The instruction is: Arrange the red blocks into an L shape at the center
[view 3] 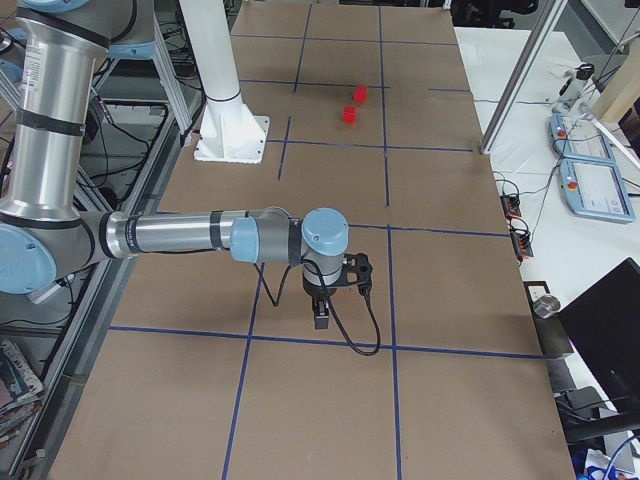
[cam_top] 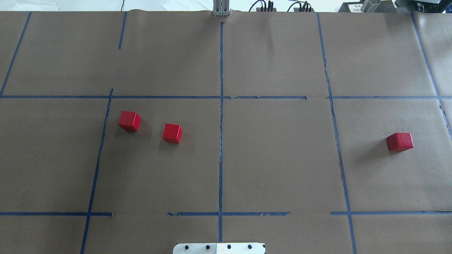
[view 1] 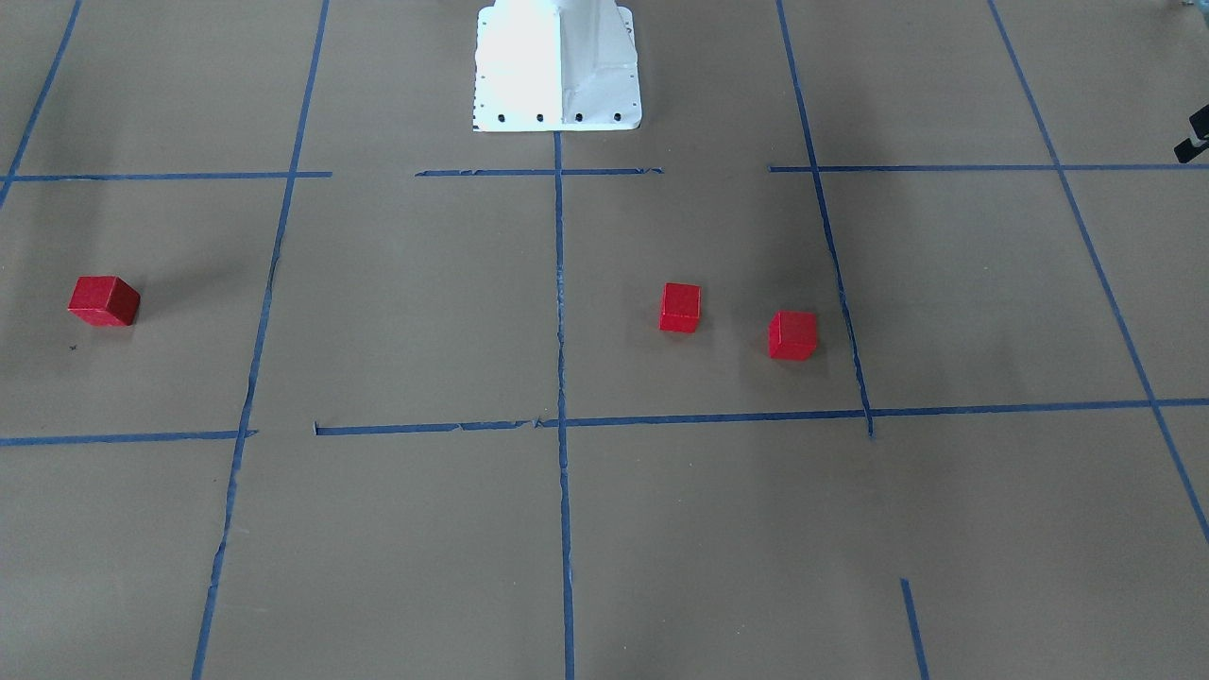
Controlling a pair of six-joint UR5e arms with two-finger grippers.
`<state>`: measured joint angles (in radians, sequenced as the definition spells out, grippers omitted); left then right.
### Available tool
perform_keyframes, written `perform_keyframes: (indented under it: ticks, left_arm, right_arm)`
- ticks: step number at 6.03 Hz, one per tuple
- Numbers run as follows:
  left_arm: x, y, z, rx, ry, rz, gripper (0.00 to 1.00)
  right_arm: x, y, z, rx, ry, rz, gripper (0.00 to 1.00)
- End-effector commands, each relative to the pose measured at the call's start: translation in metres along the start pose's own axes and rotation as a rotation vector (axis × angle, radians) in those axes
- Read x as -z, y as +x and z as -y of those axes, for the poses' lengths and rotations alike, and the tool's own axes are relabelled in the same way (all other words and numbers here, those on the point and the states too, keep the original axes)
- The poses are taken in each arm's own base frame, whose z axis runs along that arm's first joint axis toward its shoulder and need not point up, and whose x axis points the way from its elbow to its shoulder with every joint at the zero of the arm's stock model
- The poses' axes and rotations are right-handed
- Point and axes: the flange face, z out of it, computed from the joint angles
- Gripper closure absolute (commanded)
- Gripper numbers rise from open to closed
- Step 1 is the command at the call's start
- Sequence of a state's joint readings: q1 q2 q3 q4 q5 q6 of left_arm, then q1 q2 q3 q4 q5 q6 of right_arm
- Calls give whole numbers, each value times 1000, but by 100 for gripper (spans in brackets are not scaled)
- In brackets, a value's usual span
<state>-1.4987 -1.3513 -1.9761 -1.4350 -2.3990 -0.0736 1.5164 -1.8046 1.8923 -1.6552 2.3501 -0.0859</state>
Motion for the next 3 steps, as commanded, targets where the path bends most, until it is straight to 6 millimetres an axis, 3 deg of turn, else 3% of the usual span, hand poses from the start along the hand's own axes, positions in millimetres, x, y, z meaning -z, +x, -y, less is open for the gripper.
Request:
perform_keyframes:
  ticks: [1,3]
  left_arm:
    - [2,2,-1,-21,10,2,0]
    - [9,10,-1,-33,22,1,0]
  right_arm:
    - [1,-1,5,6,3,-2,0]
    - [2,-2,5,3,6,-1,0]
